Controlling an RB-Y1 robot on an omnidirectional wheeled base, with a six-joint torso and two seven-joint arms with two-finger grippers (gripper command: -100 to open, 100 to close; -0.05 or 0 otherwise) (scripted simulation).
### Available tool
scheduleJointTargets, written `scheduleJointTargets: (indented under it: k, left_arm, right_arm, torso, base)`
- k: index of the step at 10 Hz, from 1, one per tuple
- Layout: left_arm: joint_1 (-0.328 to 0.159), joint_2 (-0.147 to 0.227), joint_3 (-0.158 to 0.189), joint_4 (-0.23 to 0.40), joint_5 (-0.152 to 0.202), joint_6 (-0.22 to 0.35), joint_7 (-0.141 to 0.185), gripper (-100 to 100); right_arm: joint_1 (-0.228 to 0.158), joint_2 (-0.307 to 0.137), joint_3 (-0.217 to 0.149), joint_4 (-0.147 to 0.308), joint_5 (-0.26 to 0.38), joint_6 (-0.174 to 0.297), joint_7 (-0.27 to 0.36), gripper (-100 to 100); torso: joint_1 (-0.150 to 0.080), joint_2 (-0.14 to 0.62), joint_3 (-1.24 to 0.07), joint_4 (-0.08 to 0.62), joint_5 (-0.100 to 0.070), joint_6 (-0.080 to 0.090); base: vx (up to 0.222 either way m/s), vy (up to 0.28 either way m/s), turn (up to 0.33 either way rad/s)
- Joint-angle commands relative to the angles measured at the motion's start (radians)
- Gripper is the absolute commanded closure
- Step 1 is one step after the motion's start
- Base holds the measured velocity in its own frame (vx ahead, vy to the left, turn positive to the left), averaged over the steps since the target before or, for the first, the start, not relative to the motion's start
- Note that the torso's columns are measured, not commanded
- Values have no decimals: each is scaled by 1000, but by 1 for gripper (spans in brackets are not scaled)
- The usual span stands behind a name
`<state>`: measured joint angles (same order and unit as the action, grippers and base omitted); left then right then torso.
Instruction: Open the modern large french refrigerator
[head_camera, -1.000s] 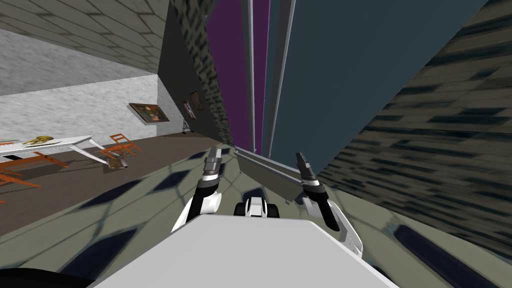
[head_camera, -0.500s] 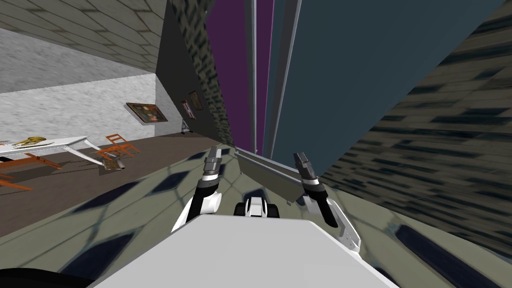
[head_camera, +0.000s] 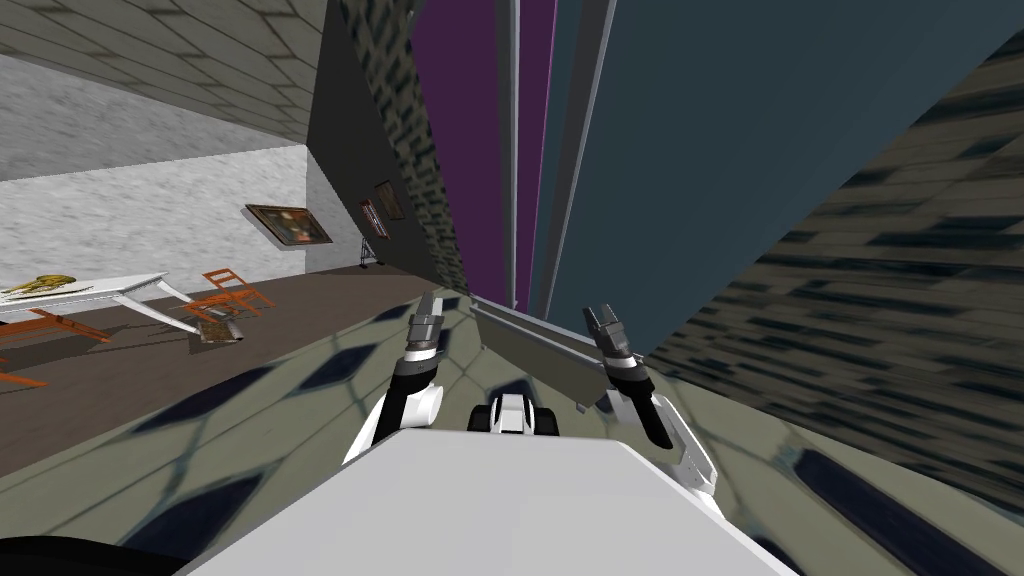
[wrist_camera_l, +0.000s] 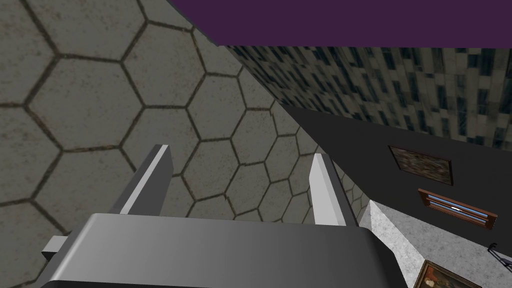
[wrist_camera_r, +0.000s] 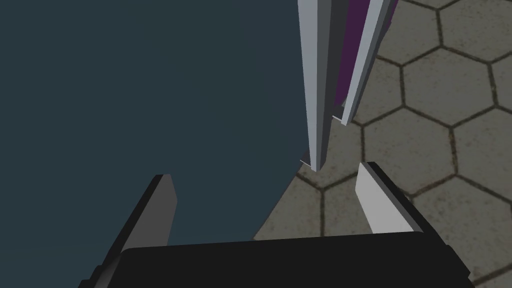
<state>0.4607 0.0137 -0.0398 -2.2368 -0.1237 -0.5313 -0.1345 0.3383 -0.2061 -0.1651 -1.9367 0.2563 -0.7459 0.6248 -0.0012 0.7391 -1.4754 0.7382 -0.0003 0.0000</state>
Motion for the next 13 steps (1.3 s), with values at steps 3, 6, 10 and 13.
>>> scheduleJointTargets:
  k: [3,6,10,13]
  left_arm:
    - [0,0,0,0,0,0,0,0]
    - [0,0,0,0,0,0,0,0]
    - [0,0,0,0,0,0,0,0]
    - [0,0,0,0,0,0,0,0]
  right_arm:
    - [-30,-5,-29,57,44,-36,131,-100]
    - [-44,-6,-43,87,66,-54,193,-100]
    - [-70,-10,-74,148,112,-88,311,-100]
    - [-94,-13,-105,213,159,-121,400,-100]
  torso:
    - [2,-2,-1,0,0,0]
    - [1,-1,-1,0,0,0]
    - [2,-2,-1,0,1,0]
    - [1,-1,-1,0,0,0]
  base:
    - [28,44,-21]
    - [32,42,-13]
    - [34,43,-26]
    - [38,54,-29]
